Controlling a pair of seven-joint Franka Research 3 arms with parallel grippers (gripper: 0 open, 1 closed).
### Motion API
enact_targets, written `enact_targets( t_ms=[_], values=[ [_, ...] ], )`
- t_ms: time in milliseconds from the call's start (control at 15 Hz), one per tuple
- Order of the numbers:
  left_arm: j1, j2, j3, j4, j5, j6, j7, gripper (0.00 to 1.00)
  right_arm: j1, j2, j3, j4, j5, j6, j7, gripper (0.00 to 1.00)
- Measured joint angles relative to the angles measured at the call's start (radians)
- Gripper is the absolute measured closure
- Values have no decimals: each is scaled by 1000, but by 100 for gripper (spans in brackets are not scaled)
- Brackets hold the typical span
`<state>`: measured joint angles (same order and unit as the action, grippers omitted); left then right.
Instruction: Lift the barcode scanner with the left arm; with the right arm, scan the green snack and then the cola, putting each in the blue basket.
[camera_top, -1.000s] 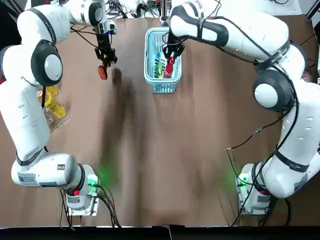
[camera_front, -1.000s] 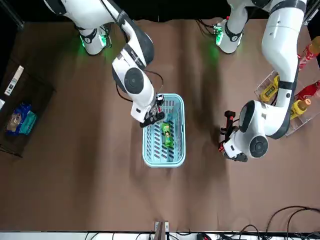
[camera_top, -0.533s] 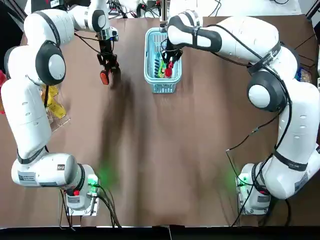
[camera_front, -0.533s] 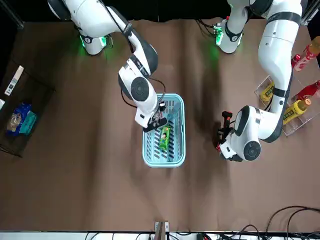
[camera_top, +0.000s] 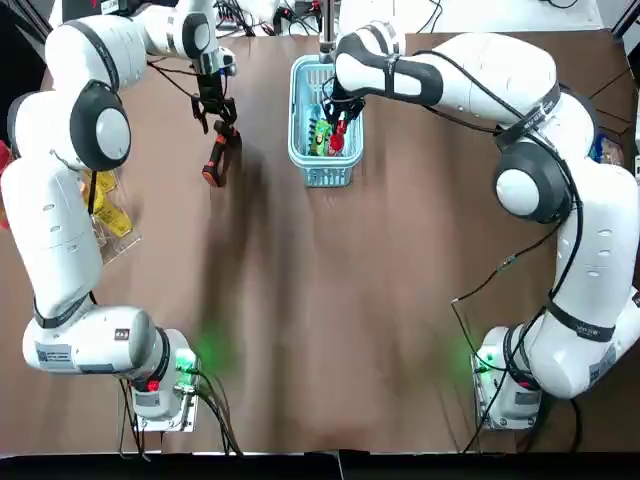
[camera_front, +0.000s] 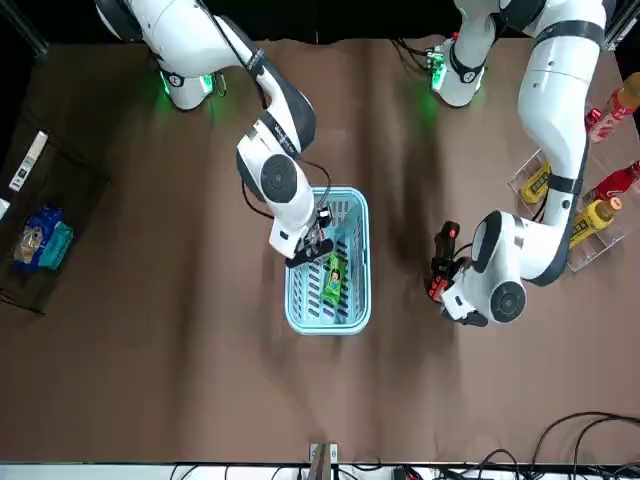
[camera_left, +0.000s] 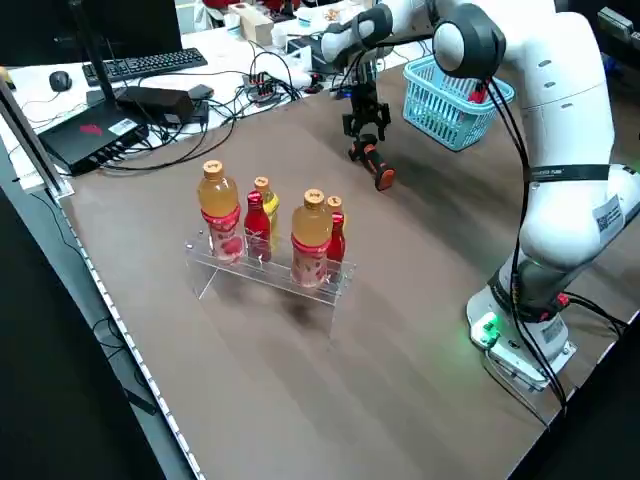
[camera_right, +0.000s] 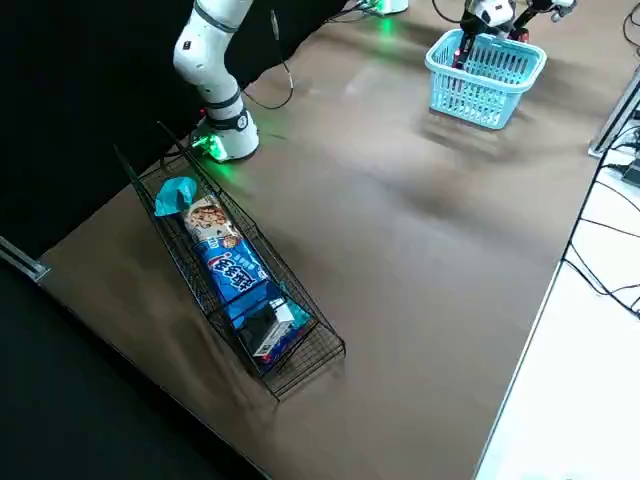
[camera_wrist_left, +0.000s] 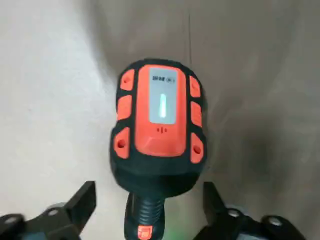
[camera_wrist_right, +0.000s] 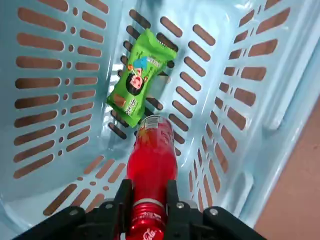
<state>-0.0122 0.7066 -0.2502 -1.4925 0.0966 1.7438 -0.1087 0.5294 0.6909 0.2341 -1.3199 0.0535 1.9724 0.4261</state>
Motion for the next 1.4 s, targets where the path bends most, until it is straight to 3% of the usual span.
enact_targets(
  t_ms=[67, 200, 400, 600, 867, 1133, 1400],
  values=[
    [4, -7, -2, 8, 0, 0, 2, 1, 0, 3, 0, 0, -4, 6, 0, 68],
    [17, -42, -12, 26, 0, -1, 5, 0, 0, 8, 0, 0, -16, 18, 0, 68],
    [28, -233, -17, 54, 0, -44, 0, 0, 1, 16, 0, 1, -41, 19, 0, 68],
    [27, -406, -18, 53, 0, -179, -6, 0, 2, 16, 1, 5, -53, 4, 0, 68],
    [27, -573, -9, 48, -12, -252, -15, 0, 2, 16, 1, 11, -56, -29, 0, 68],
    [-37, -665, 124, 32, -106, -307, -16, 0, 10, 16, 1, 11, -57, -29, 0, 68],
    [-52, -671, 143, 9, -116, -310, -16, 0, 19, 16, 1, 11, -58, -25, 0, 67]
  ],
)
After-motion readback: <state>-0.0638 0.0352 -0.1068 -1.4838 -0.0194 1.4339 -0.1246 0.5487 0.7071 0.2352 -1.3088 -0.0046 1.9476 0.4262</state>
